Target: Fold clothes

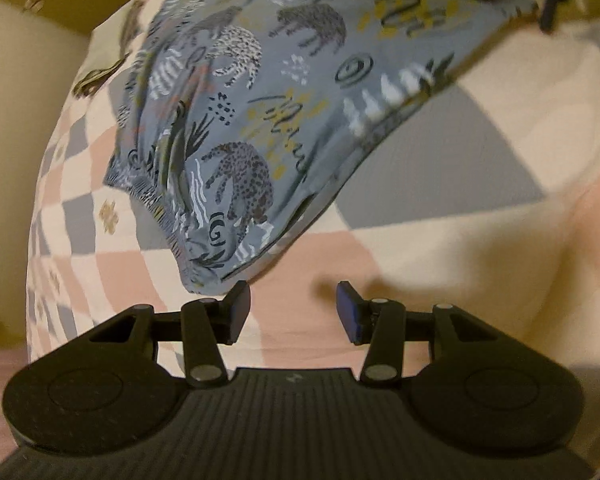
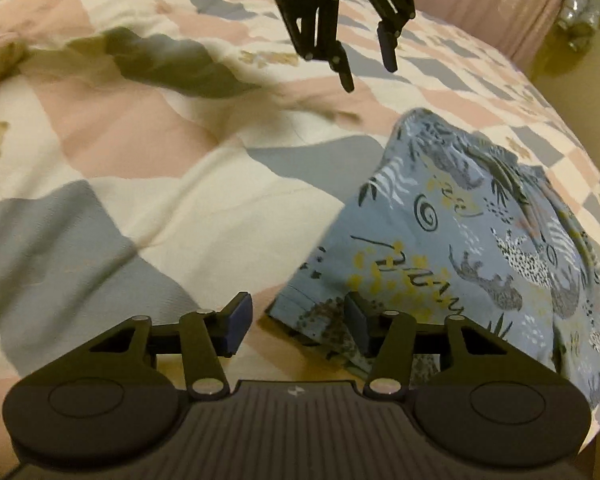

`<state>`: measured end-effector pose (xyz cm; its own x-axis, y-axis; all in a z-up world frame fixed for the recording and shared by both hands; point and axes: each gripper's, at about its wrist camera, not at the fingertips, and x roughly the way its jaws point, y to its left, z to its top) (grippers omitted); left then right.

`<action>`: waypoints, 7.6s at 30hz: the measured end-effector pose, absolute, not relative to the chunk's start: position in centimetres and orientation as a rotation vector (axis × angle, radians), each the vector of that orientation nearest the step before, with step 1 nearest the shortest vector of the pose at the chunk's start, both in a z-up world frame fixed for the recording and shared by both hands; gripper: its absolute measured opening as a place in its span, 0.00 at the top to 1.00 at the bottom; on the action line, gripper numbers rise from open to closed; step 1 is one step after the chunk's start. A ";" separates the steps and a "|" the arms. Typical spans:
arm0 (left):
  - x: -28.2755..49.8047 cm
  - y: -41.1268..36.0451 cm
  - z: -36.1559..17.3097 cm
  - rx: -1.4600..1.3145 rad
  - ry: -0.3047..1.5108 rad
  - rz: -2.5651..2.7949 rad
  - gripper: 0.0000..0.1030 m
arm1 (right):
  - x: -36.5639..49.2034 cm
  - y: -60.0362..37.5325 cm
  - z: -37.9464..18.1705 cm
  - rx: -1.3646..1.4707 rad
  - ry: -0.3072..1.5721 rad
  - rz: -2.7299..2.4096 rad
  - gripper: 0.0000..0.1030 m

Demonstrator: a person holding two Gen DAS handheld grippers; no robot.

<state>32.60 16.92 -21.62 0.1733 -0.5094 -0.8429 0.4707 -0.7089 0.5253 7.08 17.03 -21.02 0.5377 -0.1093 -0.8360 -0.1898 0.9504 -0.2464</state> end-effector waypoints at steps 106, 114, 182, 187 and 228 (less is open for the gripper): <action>34.1 2.6 -14.6 1.823 -0.059 -1.618 0.97 | 3.9 -6.4 -5.2 0.081 1.017 0.035 0.94; 34.9 -4.7 -11.3 1.732 0.035 -1.679 0.97 | 2.4 -15.5 -3.6 0.094 1.015 -0.037 0.94; 45.0 -19.7 -19.8 0.796 0.693 -1.302 0.98 | 9.4 -40.9 -18.4 0.184 1.121 -0.314 0.49; 46.2 -20.3 -22.0 0.813 0.782 -1.240 0.91 | 9.8 -41.8 -19.5 0.171 1.144 -0.303 0.46; 27.2 -3.4 -17.6 0.489 0.889 -0.874 0.63 | 5.8 -29.2 -16.3 0.129 1.159 0.005 0.73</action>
